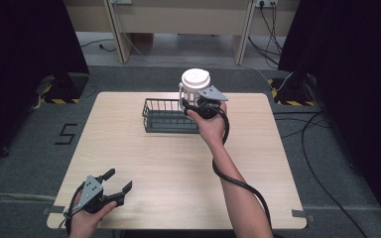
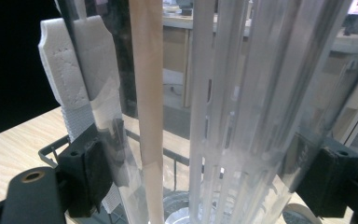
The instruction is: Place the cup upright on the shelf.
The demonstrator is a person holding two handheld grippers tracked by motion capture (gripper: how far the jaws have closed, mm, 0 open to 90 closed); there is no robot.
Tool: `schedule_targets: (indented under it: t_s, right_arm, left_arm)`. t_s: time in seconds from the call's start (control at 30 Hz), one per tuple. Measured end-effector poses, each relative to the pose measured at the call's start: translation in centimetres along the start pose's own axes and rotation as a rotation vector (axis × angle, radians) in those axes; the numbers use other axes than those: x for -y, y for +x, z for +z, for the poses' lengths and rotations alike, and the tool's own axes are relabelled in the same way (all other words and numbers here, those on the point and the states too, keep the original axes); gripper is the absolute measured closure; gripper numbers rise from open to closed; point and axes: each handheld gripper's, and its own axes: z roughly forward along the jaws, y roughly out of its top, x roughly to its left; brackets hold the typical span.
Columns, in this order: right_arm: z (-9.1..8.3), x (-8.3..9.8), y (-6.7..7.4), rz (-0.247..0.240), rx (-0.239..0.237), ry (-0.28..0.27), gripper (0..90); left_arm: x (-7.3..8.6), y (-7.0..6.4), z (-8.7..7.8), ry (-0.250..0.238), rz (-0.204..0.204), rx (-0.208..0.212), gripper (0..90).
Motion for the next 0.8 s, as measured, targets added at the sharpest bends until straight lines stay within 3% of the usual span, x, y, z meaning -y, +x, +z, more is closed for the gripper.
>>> schedule_targets:
  t_s: [0.8]
  right_arm:
    - [2.2,-0.6,0.4,0.013,0.002,0.011,18.4]
  left_arm:
    - [0.0,0.0,0.0,-0.001,-0.002,0.0,20.4]
